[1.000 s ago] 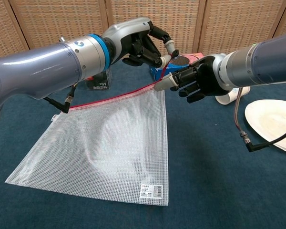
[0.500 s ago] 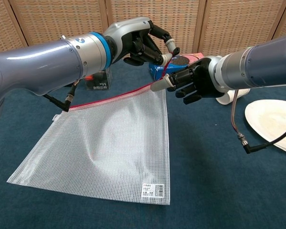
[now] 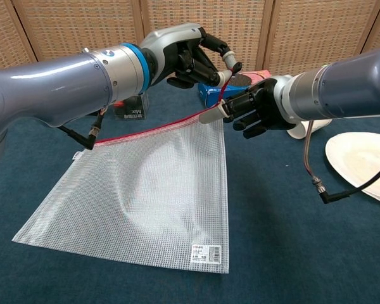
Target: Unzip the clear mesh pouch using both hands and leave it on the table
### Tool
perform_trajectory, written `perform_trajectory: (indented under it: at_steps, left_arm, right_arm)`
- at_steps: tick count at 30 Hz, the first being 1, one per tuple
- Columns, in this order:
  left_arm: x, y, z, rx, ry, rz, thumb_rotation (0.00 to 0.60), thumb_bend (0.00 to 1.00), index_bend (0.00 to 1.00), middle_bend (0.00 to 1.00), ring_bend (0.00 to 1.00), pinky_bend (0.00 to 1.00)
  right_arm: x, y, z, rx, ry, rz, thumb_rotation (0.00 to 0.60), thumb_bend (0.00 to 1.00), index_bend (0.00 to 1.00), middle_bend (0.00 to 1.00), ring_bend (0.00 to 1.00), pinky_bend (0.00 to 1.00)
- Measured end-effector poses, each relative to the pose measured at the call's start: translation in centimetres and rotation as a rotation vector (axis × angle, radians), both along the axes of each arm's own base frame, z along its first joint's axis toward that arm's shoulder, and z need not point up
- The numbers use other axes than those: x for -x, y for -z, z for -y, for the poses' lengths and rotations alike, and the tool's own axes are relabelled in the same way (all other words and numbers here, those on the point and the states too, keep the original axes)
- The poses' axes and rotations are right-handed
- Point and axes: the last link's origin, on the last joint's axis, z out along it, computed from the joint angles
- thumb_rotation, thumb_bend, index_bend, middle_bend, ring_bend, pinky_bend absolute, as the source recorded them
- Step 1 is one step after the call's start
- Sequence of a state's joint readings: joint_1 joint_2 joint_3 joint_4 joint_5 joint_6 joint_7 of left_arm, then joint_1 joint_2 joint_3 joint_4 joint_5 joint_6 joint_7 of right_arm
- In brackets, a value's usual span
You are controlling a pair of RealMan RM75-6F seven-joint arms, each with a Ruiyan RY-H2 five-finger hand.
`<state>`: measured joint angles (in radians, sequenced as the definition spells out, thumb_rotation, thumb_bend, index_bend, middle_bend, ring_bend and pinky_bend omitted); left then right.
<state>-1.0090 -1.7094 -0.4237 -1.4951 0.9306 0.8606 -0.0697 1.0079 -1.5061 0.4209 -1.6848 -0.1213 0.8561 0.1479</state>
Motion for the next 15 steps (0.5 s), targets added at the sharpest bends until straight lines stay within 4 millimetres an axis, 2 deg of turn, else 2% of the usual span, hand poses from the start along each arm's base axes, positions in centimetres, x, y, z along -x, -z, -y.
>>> perform_trajectory:
  at_steps: [5, 15]
  left_arm:
    - [-0.02, -0.08, -0.02, 0.004, -0.005, 0.008, 0.600, 0.54, 0.93, 0.98, 1.00, 1.00]
    - [0.09, -0.09, 0.02, 0.016, -0.013, 0.016, 0.600, 0.54, 0.93, 0.98, 1.00, 1.00]
  right_arm:
    - [-0.19, 0.09, -0.06, 0.002, -0.001, -0.003, 0.600, 0.26, 0.55, 0.85, 0.83, 1.00]
    - [0.06, 0.31, 0.06, 0.005, 0.006, -0.013, 0.600, 0.37, 0.59, 0.86, 0.84, 1.00]
